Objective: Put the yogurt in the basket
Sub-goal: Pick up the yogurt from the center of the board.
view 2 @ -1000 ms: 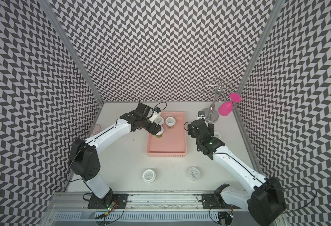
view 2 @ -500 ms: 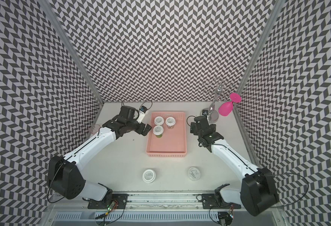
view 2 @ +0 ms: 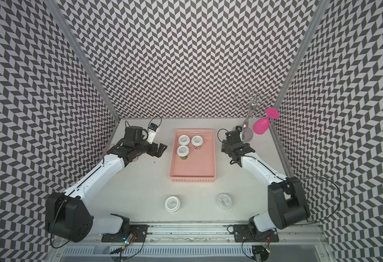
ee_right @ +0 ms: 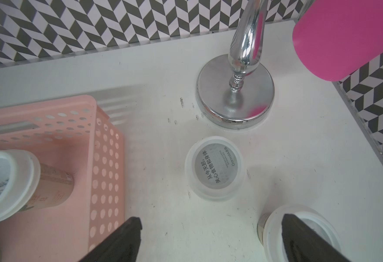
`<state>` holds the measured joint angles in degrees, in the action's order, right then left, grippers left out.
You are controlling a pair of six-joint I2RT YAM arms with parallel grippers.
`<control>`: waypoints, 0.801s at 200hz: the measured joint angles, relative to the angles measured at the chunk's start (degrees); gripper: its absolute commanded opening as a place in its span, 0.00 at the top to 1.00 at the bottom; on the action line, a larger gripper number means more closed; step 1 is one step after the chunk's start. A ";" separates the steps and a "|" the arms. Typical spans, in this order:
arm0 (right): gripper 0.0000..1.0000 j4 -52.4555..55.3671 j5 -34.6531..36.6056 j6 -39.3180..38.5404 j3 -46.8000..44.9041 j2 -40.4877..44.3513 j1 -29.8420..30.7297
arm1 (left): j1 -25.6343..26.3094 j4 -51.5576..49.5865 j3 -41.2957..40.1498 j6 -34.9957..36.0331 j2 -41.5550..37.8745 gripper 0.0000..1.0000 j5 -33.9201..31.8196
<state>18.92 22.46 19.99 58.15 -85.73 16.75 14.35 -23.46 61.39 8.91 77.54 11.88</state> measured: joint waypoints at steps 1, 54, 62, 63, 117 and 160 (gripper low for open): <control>0.02 0.00 -0.02 0.00 0.04 -0.07 -0.07 | -0.04 0.02 -0.02 0.00 -0.02 0.00 0.02; 0.02 1.99 -2.69 0.66 5.81 -6.73 -3.13 | -1.79 1.22 -0.85 -1.07 -0.46 0.00 2.12; 0.03 2.19 -2.93 0.66 6.54 -7.63 -3.28 | -1.90 1.29 -0.85 -1.09 -0.48 0.00 2.47; 0.03 2.21 -2.99 0.66 6.60 -7.74 -3.30 | -1.92 1.29 -0.85 -1.09 -0.50 0.00 2.54; 0.02 3.02 -4.37 0.63 9.22 -11.87 -3.74 | -2.80 2.16 -1.03 -1.16 -1.16 0.00 3.87; 0.03 3.58 -5.14 0.81 9.38 -13.33 -5.09 | -3.34 2.51 -1.38 -1.33 -1.27 0.00 4.55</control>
<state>22.50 17.32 20.80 67.53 -99.07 11.66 11.00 -20.95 60.01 7.57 76.27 16.43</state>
